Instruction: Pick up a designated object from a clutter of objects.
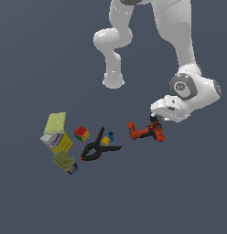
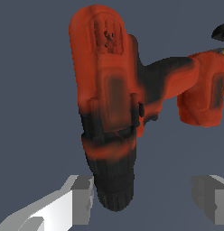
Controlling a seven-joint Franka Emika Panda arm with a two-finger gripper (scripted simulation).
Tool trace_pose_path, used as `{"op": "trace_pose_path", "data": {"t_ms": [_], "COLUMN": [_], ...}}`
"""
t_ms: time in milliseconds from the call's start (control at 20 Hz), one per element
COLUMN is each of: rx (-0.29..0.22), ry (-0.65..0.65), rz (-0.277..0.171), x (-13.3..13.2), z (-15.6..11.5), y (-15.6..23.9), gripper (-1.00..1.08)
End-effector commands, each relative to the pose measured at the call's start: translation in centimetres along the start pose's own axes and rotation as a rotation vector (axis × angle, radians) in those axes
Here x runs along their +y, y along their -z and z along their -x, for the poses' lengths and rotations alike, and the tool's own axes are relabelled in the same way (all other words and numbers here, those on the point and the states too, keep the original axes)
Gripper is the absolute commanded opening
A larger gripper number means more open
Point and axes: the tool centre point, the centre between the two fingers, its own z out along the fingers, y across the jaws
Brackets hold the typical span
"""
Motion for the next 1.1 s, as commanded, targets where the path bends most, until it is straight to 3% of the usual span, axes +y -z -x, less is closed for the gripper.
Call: {"op": "trace_pose_path", "data": {"t_ms": [0,500,1050], "rx": [0.006,0.017,-0.005], "ry": [-0.005,-0.012,0.009], "rz": [0.018,0.042,0.063], "x": [-0.8,-2.0,-2.0], "z": [0.6,1.5,2.2], "y": [-0.4,-1.1,-2.7], "gripper": [0.68,0.68,0.68]}}
